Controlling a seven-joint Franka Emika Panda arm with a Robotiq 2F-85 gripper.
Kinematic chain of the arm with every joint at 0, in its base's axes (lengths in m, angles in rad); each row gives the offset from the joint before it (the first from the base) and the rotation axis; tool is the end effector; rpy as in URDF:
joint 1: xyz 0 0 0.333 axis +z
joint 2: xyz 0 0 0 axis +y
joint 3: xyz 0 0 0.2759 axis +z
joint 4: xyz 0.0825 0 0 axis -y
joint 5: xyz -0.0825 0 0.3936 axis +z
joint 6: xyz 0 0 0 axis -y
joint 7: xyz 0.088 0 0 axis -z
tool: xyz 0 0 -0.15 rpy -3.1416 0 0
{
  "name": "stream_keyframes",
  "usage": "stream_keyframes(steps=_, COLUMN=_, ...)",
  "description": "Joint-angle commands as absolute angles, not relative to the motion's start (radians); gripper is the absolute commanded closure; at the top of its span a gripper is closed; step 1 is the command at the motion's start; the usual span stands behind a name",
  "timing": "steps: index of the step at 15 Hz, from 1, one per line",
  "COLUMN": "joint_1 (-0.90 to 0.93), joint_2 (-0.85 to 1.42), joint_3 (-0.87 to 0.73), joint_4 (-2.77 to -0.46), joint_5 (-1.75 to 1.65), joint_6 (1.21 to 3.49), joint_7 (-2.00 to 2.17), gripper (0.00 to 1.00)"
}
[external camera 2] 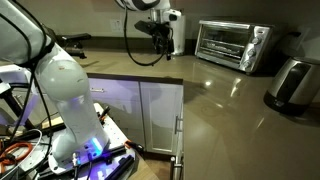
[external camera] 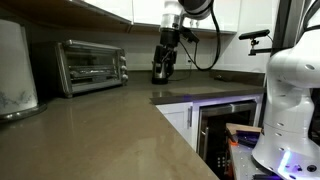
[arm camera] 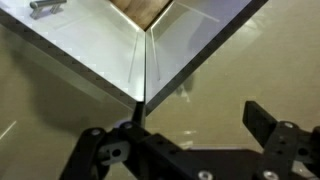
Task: Open the oven door
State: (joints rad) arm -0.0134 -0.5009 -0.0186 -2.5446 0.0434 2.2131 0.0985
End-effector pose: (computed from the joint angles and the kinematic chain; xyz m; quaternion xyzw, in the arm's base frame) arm 0.4398 -0.0105 0.3758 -0.9933 0.0756 -0.0837 0.0257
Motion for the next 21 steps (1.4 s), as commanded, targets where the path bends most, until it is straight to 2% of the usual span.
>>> stream_keyframes(steps=1, joint_1=-0.048, joint_2=-0.442, joint_3=-0.009, joint_4=-2.544, joint_5=-0.022, joint_6=2.369, joint_7=0.083, gripper=0.0)
stream_keyframes(steps=7, joint_1=-0.109, joint_2=-0.319, joint_3=0.013, joint_4=-2.535, joint_5=-0.172, joint_6=2.729, joint_7=0.12, gripper=0.0)
stream_keyframes(steps=12, joint_1=-0.308, joint_2=-0.225, joint_3=0.127, joint_4=-2.514, joint_5=-0.472, joint_6=3.052, joint_7=0.32, gripper=0.0)
stream_keyframes(steps=19, joint_1=-0.772, joint_2=-0.257, joint_3=0.452, joint_4=-2.403, joint_5=-0.829, joint_6=3.21, joint_7=0.693, gripper=0.0)
stream_keyframes(steps=20, joint_1=-0.801, joint_2=-0.251, joint_3=0.485, joint_4=-2.394, joint_5=-0.841, joint_6=3.222, joint_7=0.703, gripper=0.0)
stream_keyframes(steps=21, joint_1=-0.724, joint_2=-0.242, joint_3=0.412, joint_4=-2.415, joint_5=-0.789, joint_6=3.196, joint_7=0.637, gripper=0.0)
